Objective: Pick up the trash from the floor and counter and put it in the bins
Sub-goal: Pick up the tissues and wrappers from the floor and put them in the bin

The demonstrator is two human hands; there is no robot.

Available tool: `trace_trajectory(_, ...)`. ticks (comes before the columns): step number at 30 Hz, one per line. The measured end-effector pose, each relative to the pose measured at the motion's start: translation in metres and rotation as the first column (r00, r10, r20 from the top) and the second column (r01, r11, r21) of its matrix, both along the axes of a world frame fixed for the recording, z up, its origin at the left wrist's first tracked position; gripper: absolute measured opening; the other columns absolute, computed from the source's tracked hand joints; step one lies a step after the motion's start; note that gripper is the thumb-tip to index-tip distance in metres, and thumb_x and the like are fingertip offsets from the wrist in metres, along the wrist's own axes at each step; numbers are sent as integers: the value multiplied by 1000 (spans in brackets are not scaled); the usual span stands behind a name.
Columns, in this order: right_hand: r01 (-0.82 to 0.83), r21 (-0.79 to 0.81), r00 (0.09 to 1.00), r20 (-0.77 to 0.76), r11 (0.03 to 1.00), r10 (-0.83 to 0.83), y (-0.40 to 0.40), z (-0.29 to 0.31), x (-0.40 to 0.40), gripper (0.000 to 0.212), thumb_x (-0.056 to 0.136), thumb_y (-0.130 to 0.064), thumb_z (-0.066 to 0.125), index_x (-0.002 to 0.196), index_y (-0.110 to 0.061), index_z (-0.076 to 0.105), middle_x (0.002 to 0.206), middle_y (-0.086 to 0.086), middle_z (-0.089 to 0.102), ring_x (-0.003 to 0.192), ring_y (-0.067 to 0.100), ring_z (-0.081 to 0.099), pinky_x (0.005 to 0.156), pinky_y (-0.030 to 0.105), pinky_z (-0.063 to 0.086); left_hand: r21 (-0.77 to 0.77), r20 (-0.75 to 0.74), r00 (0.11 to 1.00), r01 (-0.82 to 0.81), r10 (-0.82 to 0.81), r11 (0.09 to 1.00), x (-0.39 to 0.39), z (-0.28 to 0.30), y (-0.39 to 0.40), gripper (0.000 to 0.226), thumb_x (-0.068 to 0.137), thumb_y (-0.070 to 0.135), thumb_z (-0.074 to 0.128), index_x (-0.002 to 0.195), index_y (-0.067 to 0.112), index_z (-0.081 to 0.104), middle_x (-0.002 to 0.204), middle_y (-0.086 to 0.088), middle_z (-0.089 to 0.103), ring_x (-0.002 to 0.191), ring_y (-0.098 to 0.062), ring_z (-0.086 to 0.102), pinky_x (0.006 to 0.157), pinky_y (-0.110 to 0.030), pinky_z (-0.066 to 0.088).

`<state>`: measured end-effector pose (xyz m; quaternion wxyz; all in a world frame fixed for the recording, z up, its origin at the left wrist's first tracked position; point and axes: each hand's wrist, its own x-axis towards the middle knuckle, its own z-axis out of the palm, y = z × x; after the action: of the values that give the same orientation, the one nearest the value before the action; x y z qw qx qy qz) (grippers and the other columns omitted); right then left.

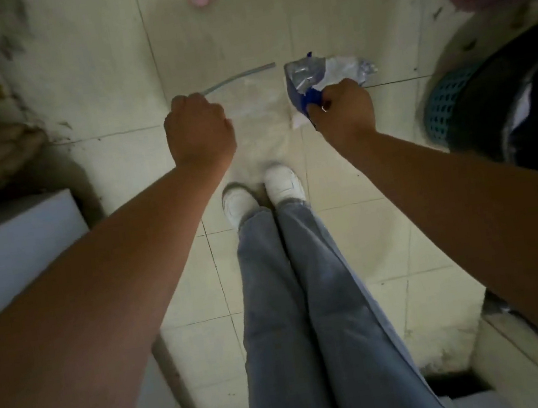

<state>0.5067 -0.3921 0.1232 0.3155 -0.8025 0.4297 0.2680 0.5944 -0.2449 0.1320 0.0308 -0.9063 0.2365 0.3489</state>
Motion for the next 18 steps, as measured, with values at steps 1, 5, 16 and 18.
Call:
trace_trajectory(1, 19, -15, 1000, 9, 1000, -19, -12, 24, -5, 26, 92, -17, 48, 72, -6, 61, 106, 22, 65, 83, 27, 57, 57, 21, 35, -14, -21, 999, 35, -35, 999, 3, 21, -18, 33, 98, 18, 41, 115, 0, 63, 121, -20, 60, 118, -36, 50, 96, -41, 44)
trace_trajectory(5, 76, -75, 997, -4, 994, -77, -70, 113, -43, 29, 94, -17, 44, 103, 3, 63, 109, 22, 67, 97, 30, 62, 66, 28, 42, -98, -92, 992, 71, -80, 993, -13, 89, -89, 31, 96, 14, 44, 120, 2, 60, 126, -20, 60, 120, -34, 53, 100, -38, 44)
trace_trajectory(16, 441, -88, 888, -106, 893, -448, -245, 165, -247, 23, 94, -16, 47, 87, 2, 60, 99, 32, 62, 101, 39, 59, 73, 36, 40, -102, -229, 966, 94, -115, 990, -201, 139, -325, 32, 96, 10, 44, 126, 5, 55, 135, -16, 55, 126, -30, 51, 102, -36, 43)
trace_trajectory(18, 451, -57, 881, -130, 891, -454, -281, 157, -281, 26, 95, -16, 46, 91, 4, 62, 109, 32, 63, 97, 39, 58, 74, 36, 39, -67, -237, 967, 82, -95, 994, -236, 128, -359, 32, 96, 14, 46, 126, 6, 55, 135, -14, 55, 126, -29, 51, 102, -35, 43)
